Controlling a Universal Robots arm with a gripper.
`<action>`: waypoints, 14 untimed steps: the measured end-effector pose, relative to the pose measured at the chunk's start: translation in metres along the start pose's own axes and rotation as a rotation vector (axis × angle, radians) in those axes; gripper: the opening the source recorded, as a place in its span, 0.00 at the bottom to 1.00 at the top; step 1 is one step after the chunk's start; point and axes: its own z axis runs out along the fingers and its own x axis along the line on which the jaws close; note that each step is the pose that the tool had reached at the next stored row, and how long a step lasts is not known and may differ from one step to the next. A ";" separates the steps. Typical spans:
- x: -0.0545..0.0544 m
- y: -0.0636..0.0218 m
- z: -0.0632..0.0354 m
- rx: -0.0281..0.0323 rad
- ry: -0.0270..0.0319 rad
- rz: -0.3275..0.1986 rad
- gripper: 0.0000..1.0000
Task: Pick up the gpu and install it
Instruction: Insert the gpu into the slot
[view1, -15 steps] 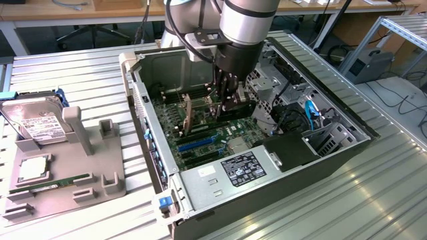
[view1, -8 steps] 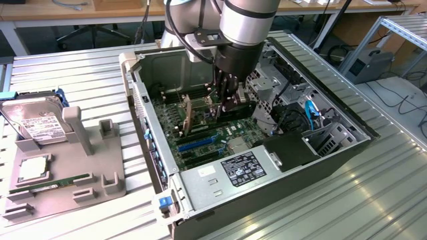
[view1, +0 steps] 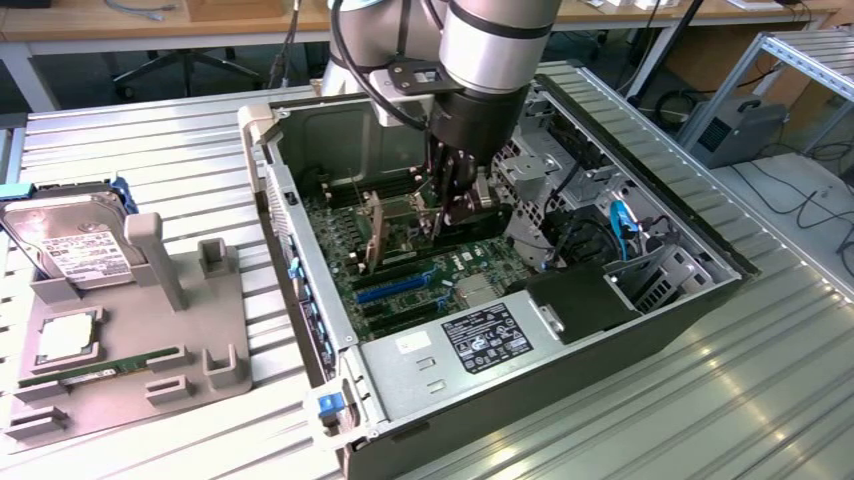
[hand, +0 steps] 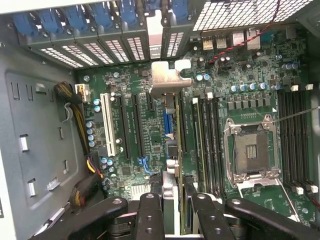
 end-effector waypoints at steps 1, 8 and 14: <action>0.000 0.0001 0.0000 0.0000 0.0000 0.000 0.27; 0.002 0.0005 0.0003 0.0000 0.0000 0.000 0.27; 0.003 0.0008 0.0005 0.0000 0.0000 0.000 0.27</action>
